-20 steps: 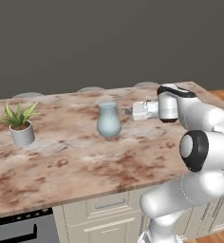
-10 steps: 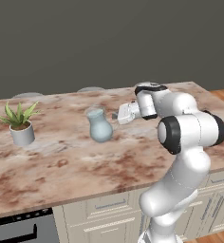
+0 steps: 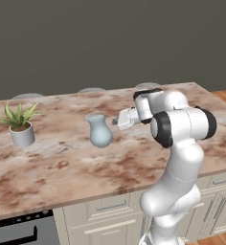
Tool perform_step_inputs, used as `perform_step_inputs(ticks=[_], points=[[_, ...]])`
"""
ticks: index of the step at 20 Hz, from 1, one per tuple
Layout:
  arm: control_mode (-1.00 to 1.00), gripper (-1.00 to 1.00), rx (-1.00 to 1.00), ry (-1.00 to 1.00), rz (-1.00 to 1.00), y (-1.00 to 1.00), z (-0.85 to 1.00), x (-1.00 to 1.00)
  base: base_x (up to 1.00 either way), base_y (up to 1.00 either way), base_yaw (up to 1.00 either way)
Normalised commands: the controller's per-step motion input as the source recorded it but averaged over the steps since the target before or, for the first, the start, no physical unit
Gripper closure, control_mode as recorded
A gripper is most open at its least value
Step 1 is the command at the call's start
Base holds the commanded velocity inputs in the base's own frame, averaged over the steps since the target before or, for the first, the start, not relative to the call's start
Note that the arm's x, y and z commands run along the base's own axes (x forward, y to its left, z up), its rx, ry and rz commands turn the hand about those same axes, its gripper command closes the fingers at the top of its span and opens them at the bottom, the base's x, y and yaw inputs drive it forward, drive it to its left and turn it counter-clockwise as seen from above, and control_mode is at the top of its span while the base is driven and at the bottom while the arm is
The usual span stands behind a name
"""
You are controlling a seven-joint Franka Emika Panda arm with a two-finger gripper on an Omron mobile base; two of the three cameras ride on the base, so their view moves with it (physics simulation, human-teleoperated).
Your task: Place the pitcher and cup on the dining counter for serving.
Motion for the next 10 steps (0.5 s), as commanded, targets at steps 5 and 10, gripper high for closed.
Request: perform_step_inputs(ticks=[5,10], points=[[-1.00,1.00,-0.02,0.03,0.00,0.00,-0.48,0.00,0.00,0.00,0.00],[-1.00,-1.00,-0.07,0.03,0.00,0.01,-0.12,0.00,0.00,0.00,0.00]])
